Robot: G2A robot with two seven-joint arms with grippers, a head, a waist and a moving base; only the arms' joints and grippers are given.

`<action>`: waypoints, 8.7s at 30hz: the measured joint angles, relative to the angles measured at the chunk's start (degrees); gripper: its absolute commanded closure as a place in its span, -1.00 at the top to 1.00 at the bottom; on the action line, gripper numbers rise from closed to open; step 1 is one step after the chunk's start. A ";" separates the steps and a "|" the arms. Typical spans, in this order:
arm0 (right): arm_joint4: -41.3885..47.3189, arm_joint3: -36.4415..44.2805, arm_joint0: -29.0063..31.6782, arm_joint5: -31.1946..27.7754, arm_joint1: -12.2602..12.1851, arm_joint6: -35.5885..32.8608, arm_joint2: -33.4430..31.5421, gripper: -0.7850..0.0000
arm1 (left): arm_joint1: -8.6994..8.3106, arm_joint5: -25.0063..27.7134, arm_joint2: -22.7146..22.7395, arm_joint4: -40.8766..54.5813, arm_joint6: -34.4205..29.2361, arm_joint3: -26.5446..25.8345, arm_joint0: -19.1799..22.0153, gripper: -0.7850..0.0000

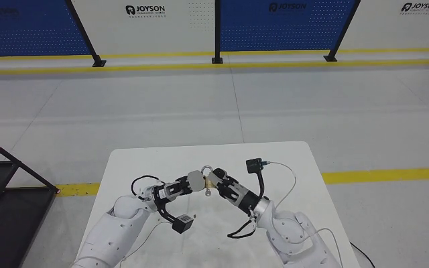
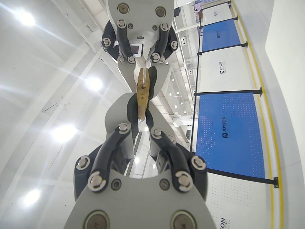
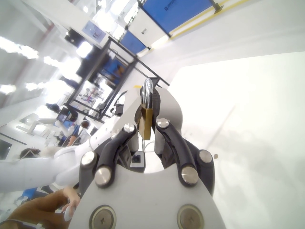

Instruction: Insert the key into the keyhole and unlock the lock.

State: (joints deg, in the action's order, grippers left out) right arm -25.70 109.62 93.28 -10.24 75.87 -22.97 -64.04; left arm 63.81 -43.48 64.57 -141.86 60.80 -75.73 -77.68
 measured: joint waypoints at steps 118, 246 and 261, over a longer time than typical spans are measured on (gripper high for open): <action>-21.90 -11.16 -1.32 -4.90 3.55 37.55 12.35 -1.00 | 2.35 -9.93 -2.75 2.33 -19.44 0.17 -2.15 -1.00; 58.34 -9.03 -5.77 5.74 2.69 1.43 5.59 -1.00 | 2.35 -9.92 -2.74 2.34 -19.45 0.17 -2.15 -1.00; 56.01 -8.85 -5.63 4.58 2.59 2.54 5.85 -1.00 | 2.35 -9.93 -2.74 2.33 -19.45 0.17 -2.15 1.00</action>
State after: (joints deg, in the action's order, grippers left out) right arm 30.31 100.77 87.65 -5.66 78.46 -20.44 -58.19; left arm 66.16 -53.41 61.83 -139.53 41.35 -75.56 -79.83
